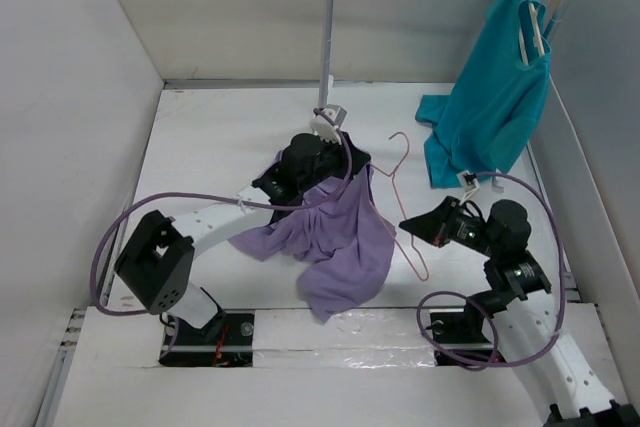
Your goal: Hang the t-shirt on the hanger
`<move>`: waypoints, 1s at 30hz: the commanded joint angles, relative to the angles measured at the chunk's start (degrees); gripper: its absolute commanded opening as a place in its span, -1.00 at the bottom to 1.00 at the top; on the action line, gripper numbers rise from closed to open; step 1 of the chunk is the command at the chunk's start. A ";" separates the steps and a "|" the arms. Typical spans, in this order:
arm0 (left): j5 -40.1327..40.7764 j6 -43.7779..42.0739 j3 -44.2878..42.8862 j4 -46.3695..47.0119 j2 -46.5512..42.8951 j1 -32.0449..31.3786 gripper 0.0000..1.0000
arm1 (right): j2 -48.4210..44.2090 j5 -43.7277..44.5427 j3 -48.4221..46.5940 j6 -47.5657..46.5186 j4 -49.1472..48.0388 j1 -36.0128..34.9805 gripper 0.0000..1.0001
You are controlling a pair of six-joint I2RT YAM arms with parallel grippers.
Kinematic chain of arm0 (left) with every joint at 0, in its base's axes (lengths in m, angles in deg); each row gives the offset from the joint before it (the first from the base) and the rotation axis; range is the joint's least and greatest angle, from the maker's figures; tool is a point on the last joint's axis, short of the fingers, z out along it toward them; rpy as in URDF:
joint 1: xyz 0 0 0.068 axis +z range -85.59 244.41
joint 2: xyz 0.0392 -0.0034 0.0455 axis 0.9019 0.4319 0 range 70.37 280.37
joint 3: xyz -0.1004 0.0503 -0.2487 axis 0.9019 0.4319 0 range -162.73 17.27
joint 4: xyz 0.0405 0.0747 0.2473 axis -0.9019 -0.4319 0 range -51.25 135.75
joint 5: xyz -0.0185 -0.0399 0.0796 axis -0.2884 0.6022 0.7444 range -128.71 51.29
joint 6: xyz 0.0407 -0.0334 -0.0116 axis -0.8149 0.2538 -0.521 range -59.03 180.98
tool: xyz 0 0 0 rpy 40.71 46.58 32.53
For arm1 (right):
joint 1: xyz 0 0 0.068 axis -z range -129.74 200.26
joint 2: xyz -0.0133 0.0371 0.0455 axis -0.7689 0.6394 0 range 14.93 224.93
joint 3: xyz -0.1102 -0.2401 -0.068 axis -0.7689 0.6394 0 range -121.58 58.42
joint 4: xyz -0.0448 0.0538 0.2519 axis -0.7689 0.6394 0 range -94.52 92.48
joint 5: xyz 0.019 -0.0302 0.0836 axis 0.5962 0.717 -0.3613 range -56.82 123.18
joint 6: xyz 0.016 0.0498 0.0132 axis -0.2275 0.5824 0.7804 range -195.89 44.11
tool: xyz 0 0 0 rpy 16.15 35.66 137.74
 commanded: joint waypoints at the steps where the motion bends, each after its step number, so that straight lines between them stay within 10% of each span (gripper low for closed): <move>1: -2.90 2.00 1.68 4.79 -6.59 0.13 -1.00 | 4.53 -0.15 1.18 1.65 -12.79 -3.29 -1.00; 15: 0.43 3.93 10.20 1.37 -22.06 0.13 -1.00 | 17.73 21.01 1.79 2.89 -47.88 -20.96 -1.00; 30: -9.66 6.13 13.55 5.76 -26.73 0.13 -1.00 | 25.00 46.79 -2.16 -6.08 -50.87 -31.43 -1.00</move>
